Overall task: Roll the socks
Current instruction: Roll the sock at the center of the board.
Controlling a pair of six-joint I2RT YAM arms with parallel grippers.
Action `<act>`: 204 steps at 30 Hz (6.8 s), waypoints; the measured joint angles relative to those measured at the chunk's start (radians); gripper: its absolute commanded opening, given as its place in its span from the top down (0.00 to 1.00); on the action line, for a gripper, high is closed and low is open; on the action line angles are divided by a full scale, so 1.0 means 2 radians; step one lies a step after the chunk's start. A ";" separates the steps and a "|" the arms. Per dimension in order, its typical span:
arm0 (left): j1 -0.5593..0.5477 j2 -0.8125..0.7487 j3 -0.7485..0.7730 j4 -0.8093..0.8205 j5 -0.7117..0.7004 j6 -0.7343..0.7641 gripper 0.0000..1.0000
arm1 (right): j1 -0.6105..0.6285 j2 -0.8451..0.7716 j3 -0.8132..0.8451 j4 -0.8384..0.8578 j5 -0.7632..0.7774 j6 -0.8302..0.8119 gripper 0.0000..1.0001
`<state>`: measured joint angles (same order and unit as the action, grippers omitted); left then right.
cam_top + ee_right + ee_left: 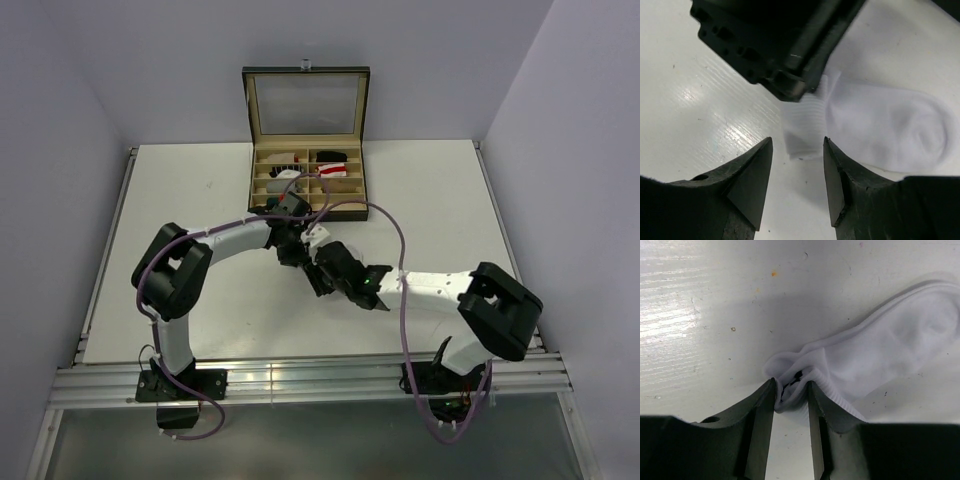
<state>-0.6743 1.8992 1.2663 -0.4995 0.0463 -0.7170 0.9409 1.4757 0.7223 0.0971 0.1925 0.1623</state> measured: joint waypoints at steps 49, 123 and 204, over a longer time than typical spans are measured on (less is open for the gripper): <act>0.030 -0.127 -0.127 0.115 0.031 -0.111 0.27 | -0.299 0.202 -0.028 0.196 -0.578 0.236 1.00; -0.022 -0.073 -0.137 0.193 0.006 -0.029 0.55 | -0.320 0.232 -0.056 0.257 -0.612 0.341 1.00; -0.010 -0.149 -0.166 0.220 -0.022 -0.126 0.29 | -0.282 0.120 -0.042 0.115 -0.446 0.159 1.00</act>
<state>-0.6941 1.6016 0.9348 -0.0597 0.0021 -0.9680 0.3767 1.7157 0.6392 0.3264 -0.6994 0.4805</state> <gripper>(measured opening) 0.738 0.168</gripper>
